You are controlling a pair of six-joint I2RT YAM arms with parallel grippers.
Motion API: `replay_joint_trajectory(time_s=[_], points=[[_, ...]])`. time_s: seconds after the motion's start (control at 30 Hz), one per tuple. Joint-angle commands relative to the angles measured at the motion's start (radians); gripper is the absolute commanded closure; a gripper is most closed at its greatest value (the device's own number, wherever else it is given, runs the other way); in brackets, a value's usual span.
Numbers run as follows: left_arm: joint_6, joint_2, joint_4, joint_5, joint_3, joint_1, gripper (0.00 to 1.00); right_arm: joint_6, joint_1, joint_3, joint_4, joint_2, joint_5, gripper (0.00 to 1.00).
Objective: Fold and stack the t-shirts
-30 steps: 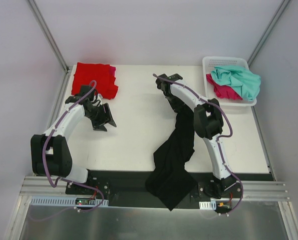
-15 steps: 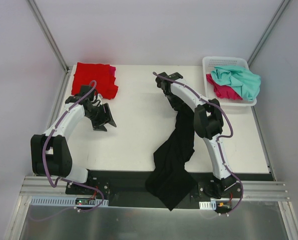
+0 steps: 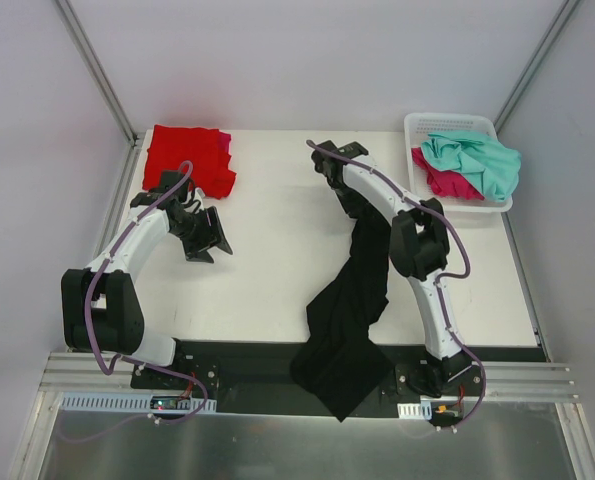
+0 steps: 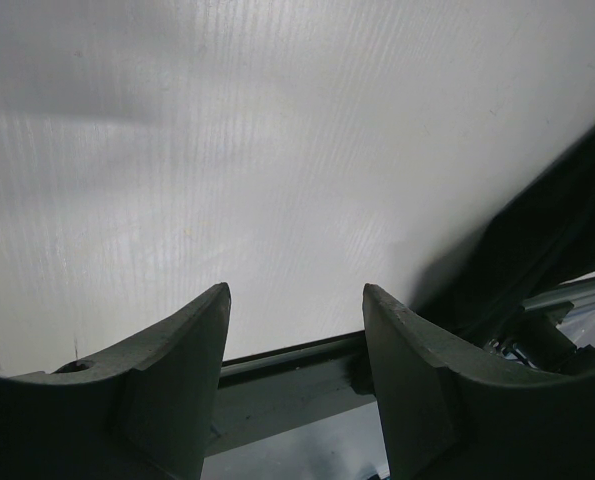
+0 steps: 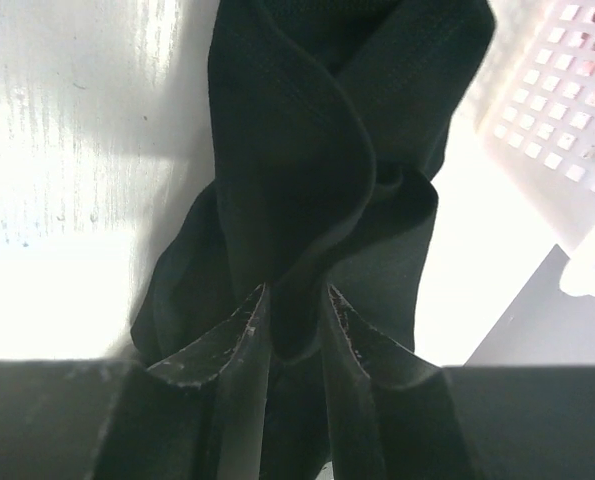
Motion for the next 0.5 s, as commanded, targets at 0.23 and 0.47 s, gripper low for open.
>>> replay_joint_trajectory(time_s=[0.23, 0.47], points=[[0.021, -0.008, -0.013, 0.019, -0.009, -0.011, 0.45, 0.011, 0.013, 0.027, -0.062, -0.096, 0.051, 0.74], [0.023, -0.008, -0.011, 0.019, -0.009, -0.011, 0.44, 0.017, 0.013, 0.004, -0.059, -0.094, 0.052, 0.87]])
